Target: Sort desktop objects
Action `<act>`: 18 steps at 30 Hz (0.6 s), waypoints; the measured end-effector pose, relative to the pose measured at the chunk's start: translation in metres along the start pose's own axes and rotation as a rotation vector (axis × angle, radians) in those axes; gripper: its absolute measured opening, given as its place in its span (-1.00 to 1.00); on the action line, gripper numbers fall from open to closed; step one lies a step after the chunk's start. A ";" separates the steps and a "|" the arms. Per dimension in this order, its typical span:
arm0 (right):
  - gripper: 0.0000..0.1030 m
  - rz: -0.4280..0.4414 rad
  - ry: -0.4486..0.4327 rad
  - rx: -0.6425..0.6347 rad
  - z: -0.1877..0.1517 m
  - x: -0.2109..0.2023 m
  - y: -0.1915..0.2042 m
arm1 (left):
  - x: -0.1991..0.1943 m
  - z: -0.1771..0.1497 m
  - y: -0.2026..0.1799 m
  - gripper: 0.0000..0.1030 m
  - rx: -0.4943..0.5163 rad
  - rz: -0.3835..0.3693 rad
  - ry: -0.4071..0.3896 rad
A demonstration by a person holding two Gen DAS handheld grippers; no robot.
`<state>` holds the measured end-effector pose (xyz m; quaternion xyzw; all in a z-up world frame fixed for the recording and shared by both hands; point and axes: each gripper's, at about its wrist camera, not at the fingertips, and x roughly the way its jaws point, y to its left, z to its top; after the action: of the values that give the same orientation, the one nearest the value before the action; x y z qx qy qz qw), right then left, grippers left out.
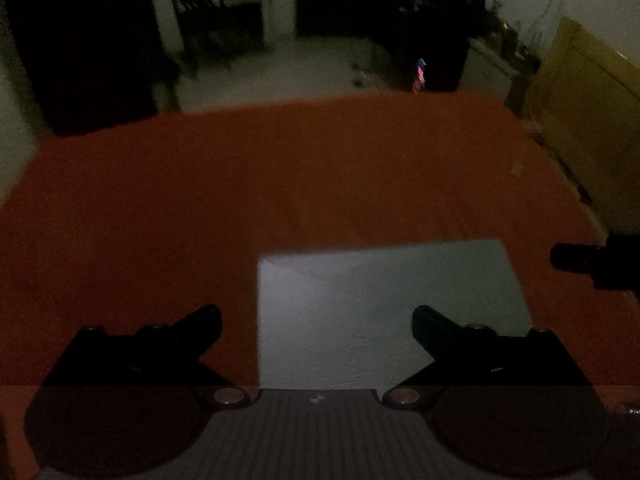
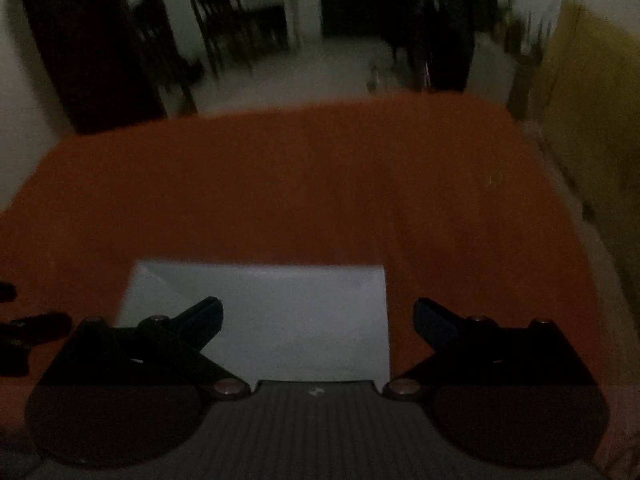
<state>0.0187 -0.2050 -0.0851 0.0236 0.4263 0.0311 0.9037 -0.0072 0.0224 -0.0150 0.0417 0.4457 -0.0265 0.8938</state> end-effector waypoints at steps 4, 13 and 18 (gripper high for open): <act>1.00 0.060 -0.009 0.007 -0.025 -0.060 0.019 | -0.066 -0.042 -0.009 1.00 -0.085 0.034 -0.019; 1.00 0.013 0.258 -0.026 -0.158 -0.087 0.022 | -0.032 -0.164 -0.016 1.00 -0.026 0.088 0.204; 1.00 0.030 0.264 0.005 -0.164 -0.088 0.023 | -0.002 -0.159 -0.024 1.00 0.008 0.054 0.233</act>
<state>-0.1642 -0.1865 -0.1204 0.0282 0.5412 0.0464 0.8391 -0.1364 0.0142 -0.1100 0.0601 0.5451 0.0010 0.8362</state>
